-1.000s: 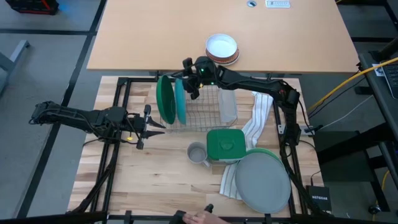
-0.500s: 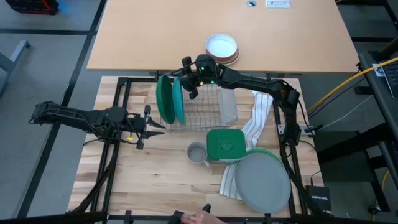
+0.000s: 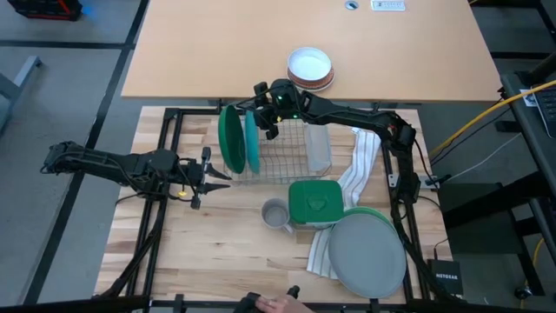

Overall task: Sort dishes
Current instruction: Put the blue plate in the dish rack

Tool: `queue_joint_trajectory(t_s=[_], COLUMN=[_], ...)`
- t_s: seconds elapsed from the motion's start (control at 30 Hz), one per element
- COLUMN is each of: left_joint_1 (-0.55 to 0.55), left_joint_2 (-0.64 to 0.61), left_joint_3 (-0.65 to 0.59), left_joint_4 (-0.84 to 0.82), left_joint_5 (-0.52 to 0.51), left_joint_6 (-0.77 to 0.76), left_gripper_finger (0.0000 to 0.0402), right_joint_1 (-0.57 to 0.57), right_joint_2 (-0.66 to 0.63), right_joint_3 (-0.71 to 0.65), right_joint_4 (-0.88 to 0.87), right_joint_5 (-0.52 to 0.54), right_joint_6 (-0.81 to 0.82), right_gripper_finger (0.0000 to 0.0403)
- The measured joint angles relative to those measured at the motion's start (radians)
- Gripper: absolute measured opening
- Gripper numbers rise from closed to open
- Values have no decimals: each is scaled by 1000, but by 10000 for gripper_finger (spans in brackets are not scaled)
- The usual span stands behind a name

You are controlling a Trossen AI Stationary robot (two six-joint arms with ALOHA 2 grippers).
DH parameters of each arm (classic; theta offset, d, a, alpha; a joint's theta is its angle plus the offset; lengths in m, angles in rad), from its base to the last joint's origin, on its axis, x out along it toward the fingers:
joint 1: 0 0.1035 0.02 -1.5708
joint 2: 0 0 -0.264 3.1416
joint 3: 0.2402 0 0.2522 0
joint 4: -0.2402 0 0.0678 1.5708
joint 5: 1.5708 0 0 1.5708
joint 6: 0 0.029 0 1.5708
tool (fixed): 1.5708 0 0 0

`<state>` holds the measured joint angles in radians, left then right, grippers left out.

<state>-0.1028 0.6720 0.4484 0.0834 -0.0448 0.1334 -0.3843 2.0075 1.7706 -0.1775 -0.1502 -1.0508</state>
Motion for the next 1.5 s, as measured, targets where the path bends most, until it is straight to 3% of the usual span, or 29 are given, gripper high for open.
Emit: queue_joint_trajectory(t_s=[0.27, 0.37, 0.53, 0.67, 0.93, 1.27, 1.5], left_joint_1=[1, 1, 3, 36, 76, 79, 85], left_joint_2=[2, 16, 75, 161, 373, 520, 530], left_joint_3=[0, 0, 0, 8, 128, 363, 400], left_joint_4=[67, 216, 495, 623, 617, 229, 106], left_joint_5=[-16, -92, -303, -340, -336, -352, -445], left_joint_6=[44, 113, 143, 116, 43, 134, 130], left_gripper_finger=[84, 84, 84, 84, 84, 84, 84], right_joint_1=[6, 6, 6, 5, 5, 5, 5], right_joint_2=[1, 1, 1, 1, 1, 1, 1], right_joint_3=[-2, -2, -2, -2, -2, -2, -2], right_joint_4=[45, 46, 47, 48, 49, 49, 49], right_joint_5=[-3, -26, -26, -26, -26, -26, -26], right_joint_6=[0, 11, 31, 33, 37, 37, 34], right_gripper_finger=[144, 144, 144, 144, 144, 144, 144])
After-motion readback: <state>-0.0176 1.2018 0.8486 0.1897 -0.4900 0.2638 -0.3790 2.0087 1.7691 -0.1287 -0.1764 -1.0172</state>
